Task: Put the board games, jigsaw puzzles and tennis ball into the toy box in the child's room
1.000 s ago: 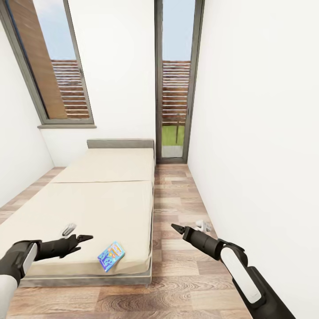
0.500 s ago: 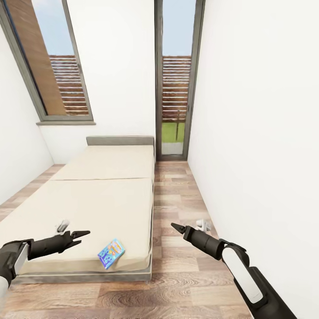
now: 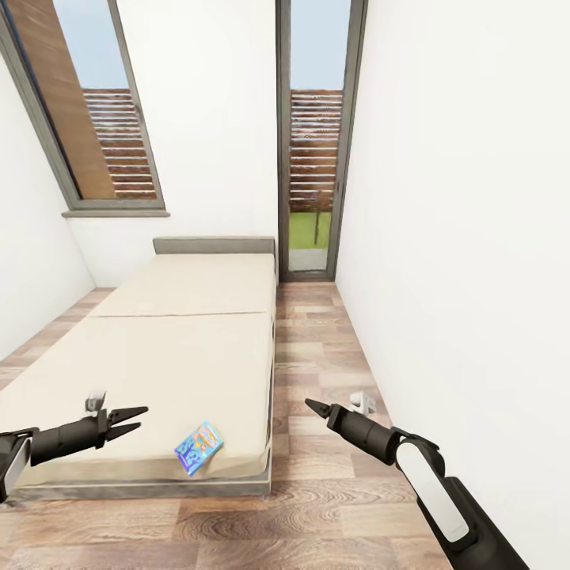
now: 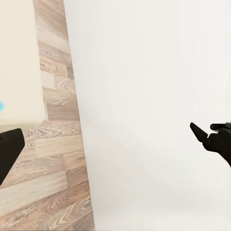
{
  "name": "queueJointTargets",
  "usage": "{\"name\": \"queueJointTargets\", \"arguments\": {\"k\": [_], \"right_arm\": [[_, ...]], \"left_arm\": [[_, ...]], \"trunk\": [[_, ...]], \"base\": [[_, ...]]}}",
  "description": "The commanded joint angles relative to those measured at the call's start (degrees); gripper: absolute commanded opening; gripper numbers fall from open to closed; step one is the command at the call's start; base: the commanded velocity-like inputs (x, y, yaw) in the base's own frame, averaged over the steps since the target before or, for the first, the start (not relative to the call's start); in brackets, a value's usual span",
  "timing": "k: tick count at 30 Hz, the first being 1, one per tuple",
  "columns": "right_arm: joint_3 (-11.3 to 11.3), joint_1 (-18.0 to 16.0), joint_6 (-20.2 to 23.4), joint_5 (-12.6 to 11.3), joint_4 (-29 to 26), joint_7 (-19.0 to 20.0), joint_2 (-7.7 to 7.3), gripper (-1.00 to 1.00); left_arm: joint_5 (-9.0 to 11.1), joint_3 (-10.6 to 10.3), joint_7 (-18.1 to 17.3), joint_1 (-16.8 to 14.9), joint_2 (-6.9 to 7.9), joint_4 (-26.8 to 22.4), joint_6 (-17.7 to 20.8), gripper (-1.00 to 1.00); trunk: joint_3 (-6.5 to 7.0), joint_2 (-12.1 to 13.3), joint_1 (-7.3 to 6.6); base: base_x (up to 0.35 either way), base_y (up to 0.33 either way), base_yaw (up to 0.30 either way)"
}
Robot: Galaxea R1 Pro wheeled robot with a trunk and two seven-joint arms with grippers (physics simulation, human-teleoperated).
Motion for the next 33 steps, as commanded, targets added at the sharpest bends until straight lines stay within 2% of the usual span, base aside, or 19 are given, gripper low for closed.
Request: {"name": "queueJointTargets", "arguments": {"k": [1,15,19,33], "right_arm": [[0.1,0.0,0.1,0.0,0.0,0.1,-0.03,1.00],[0.1,0.0,0.1,0.0,-0.3,0.7,-0.17,1.00],[0.1,0.0,0.1,0.1,-0.4,1.9,-0.19,1.00],[-0.2,0.2,0.1,0.0,-0.5,4.0,-0.33,1.00]], "left_arm": [[-0.1,0.1,-0.4,0.0,0.03,0.0,0.6,1.00],[0.0,0.1,-0.3,0.0,-0.14,0.0,0.8,1.00],[0.0,0.1,-0.1,0.0,-0.36,0.0,0.8,1.00],[0.2,0.2,0.2,0.0,-0.49,0.1,0.5,1.00]], "trunk": [[-0.15,0.0,0.00],[-1.47,0.0,0.00],[-1.85,0.0,0.00],[-5.68,-5.6,3.07]], "base": [[0.000,0.000,0.000],[0.000,0.000,0.000],[0.000,0.000,0.000],[0.000,0.000,0.000]]}}
